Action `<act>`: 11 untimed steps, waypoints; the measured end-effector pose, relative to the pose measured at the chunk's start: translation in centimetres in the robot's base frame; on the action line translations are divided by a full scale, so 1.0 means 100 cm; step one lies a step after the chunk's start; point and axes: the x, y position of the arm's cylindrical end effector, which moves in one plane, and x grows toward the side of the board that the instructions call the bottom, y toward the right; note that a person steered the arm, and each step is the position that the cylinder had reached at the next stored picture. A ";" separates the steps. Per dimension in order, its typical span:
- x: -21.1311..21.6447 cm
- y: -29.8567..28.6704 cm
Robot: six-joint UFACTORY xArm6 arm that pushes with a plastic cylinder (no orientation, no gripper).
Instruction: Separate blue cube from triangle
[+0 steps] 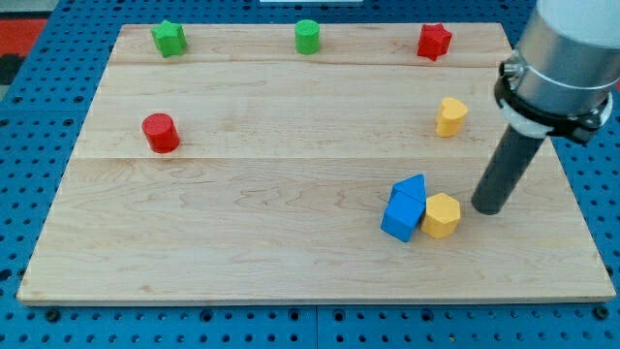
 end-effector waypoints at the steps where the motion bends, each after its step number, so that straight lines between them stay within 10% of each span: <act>1: 0.000 -0.050; 11: 0.016 -0.135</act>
